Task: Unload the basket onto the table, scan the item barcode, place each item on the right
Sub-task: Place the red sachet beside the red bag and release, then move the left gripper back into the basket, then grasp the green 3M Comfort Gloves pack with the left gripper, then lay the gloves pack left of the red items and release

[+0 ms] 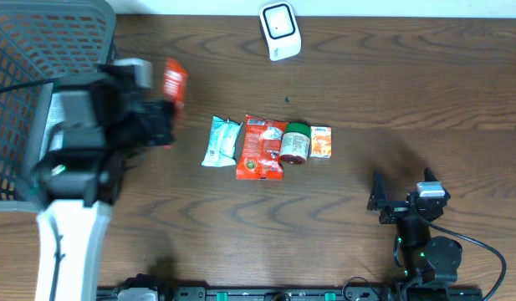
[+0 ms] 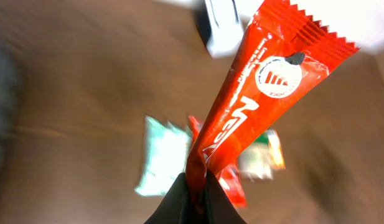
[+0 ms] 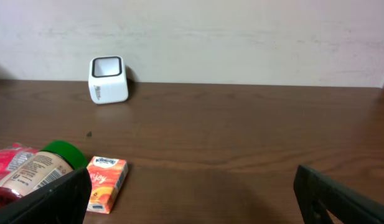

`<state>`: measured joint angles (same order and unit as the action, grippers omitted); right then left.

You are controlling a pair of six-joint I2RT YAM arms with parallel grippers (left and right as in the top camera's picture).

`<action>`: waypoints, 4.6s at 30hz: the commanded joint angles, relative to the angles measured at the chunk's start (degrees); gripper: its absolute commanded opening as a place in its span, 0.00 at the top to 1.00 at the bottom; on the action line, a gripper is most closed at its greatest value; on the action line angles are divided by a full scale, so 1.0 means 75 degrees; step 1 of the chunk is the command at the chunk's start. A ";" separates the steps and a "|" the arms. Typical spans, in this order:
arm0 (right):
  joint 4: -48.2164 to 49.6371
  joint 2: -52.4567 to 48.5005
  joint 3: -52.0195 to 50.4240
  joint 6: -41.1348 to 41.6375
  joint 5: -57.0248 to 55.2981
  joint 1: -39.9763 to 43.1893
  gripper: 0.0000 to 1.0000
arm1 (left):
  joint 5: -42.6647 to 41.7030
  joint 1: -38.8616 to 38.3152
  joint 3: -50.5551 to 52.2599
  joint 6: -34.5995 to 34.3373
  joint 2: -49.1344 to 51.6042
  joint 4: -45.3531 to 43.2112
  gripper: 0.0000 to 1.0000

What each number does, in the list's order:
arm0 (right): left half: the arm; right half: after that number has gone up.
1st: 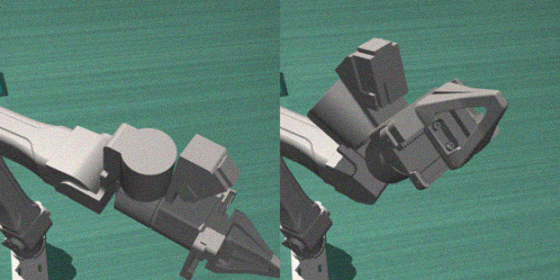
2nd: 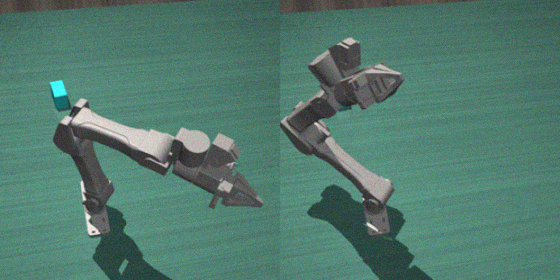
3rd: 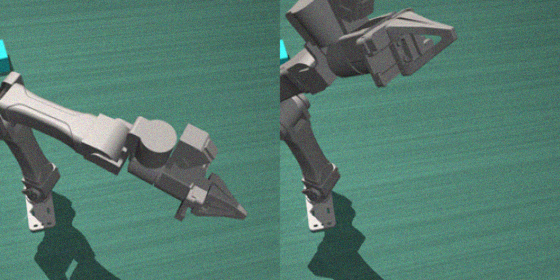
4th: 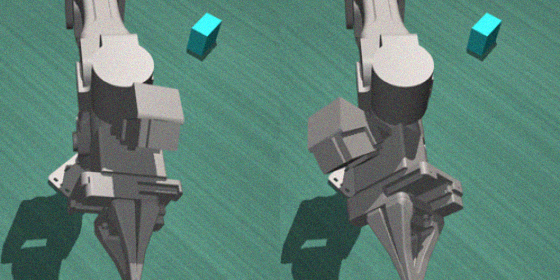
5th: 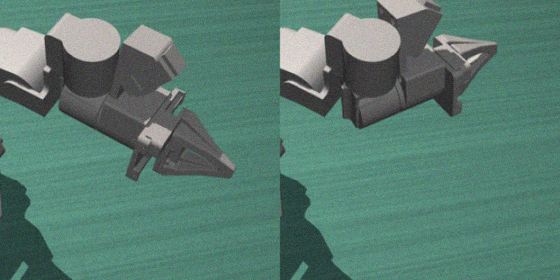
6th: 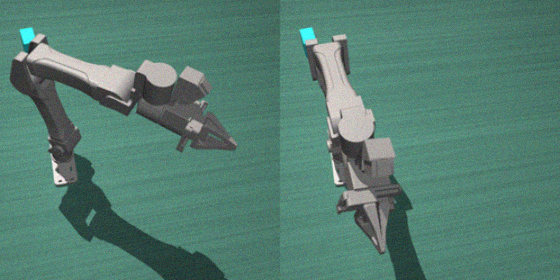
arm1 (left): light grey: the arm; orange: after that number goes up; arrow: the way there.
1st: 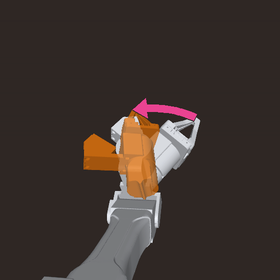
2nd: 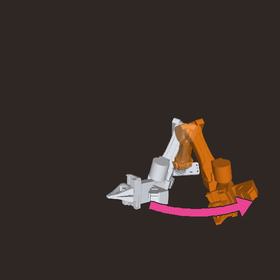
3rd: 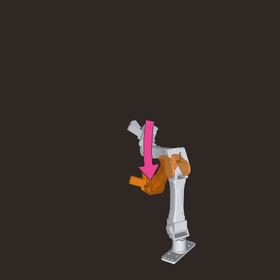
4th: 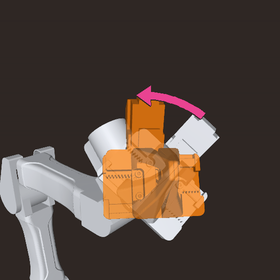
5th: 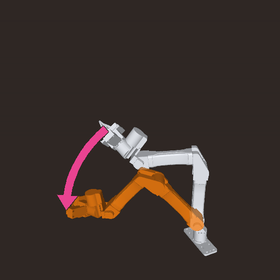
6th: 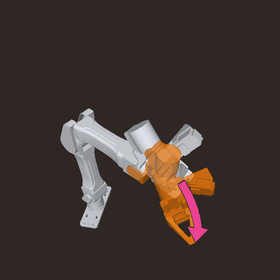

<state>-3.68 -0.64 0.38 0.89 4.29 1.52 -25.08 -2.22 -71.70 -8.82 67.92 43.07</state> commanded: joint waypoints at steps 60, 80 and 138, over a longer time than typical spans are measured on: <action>-0.0029 0.0035 -0.0012 0.0102 0.0038 -0.0029 0.01 | 0.3118 0.3739 -0.5237 0.2133 0.3450 0.1897 0.06; -0.0029 0.0035 -0.0012 0.0102 0.0038 -0.0029 0.01 | 0.3086 0.3899 -0.5211 0.2632 0.7461 0.2996 0.05; -0.0029 0.0035 -0.0012 0.0102 0.0038 -0.0029 0.01 | 0.2620 0.1682 -0.5901 0.0096 0.1373 0.3284 0.93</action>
<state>-3.68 -0.64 0.38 0.91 4.29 1.52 -3.55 16.38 -116.97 -2.48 77.76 64.31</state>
